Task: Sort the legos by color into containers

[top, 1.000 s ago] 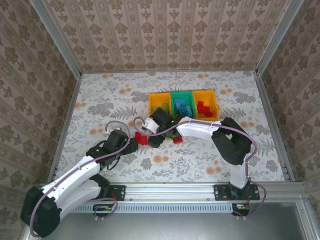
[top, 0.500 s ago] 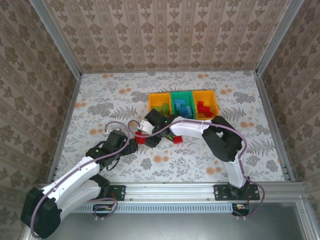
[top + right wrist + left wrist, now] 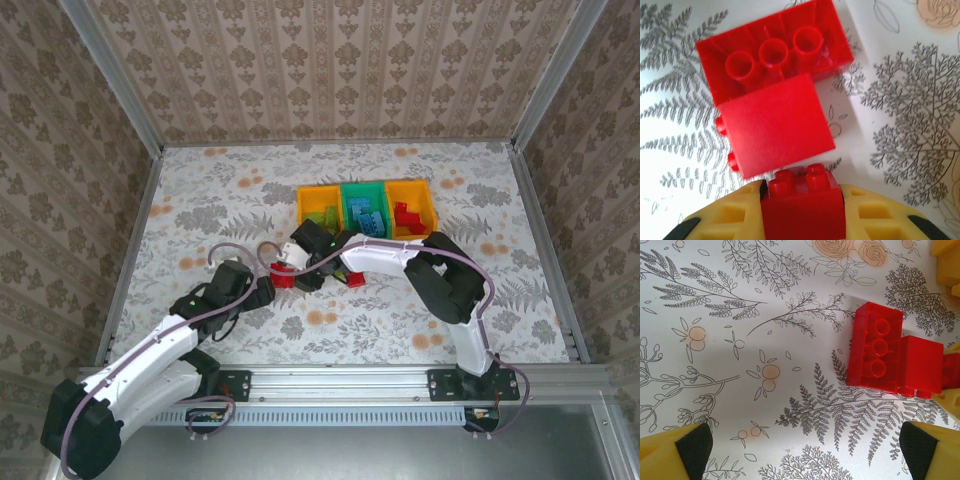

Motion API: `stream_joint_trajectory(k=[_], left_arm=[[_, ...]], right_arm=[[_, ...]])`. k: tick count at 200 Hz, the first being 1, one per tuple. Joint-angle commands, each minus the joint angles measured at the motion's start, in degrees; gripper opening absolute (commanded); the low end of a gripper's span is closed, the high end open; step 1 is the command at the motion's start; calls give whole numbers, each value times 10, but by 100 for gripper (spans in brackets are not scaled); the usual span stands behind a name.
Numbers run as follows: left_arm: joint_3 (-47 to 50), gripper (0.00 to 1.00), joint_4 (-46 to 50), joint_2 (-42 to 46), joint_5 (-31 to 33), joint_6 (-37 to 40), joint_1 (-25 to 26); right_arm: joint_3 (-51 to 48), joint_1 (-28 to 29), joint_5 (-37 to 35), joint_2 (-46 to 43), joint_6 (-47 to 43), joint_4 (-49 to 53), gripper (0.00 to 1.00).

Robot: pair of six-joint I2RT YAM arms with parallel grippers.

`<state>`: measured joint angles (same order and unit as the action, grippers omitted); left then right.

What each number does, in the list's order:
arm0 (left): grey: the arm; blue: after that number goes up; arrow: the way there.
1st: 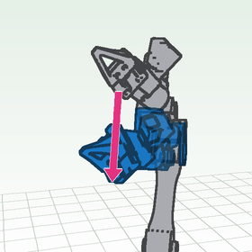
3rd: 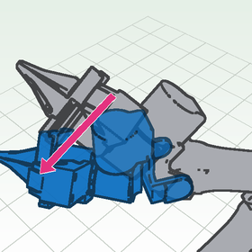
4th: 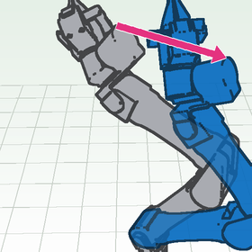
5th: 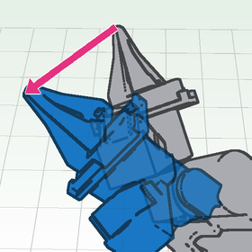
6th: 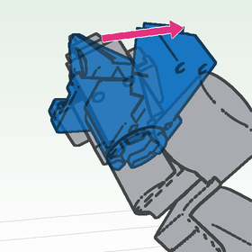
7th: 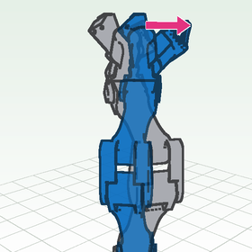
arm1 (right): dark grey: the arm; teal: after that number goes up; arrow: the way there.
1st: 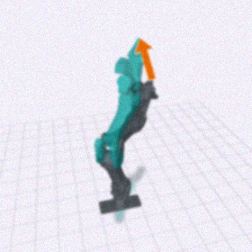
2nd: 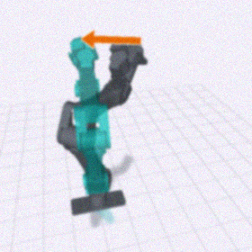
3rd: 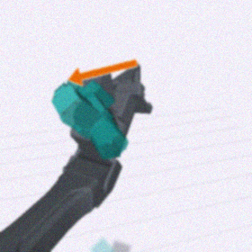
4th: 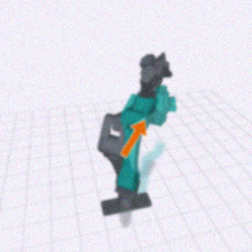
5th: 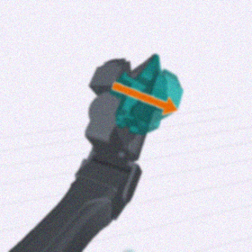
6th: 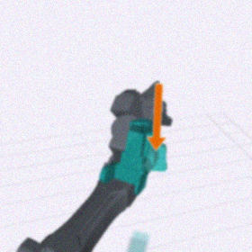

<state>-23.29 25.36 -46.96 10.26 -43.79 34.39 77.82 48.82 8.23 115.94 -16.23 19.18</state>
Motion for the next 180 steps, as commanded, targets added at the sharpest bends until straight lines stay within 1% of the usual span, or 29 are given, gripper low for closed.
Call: stream_joint_trajectory(k=[1, 16, 31, 44, 61, 73, 90, 102, 118, 129, 153, 180], left_arm=[[0, 100, 11, 8, -4, -1, -3], [-4, 100, 10, 7, -6, 6, -3], [-10, 100, 10, 6, -9, 21, -3], [-19, 100, 14, 3, -7, 31, -3], [-32, 100, 17, -6, -7, 41, -3], [-40, 100, 15, -16, -10, 43, -3], [-44, 100, 0, -32, -22, 44, -1], [-45, 100, -15, -45, -32, 44, 1], [-55, 100, -25, -65, -37, 50, 5], [-68, 100, -24, -80, -36, 65, 10], [-108, 100, -17, -104, -39, 138, 24], [-162, 100, 8, -133, -40, 221, 36]], right_arm=[[-36, -9, 13, -62, 23, -12, 25], [-70, -23, 12, -105, 47, -30, 23], [-106, -51, 10, -156, 80, -55, 23], [-142, -87, 15, -203, 117, -78, 23], [-191, -150, 19, -266, 172, -118, 23], [-217, -200, 0, -302, 216, -138, 23], [-224, -259, -63, -326, 260, -125, 25], [-206, -296, -90, -316, 287, -92, 27], [-164, -341, -74, -276, 307, -42, 26], [-127, -360, -72, -238, 311, -9, 25], [-58, -389, -71, -170, 325, 29, 24], [5, -401, -84, -111, 335, 52, 26]])
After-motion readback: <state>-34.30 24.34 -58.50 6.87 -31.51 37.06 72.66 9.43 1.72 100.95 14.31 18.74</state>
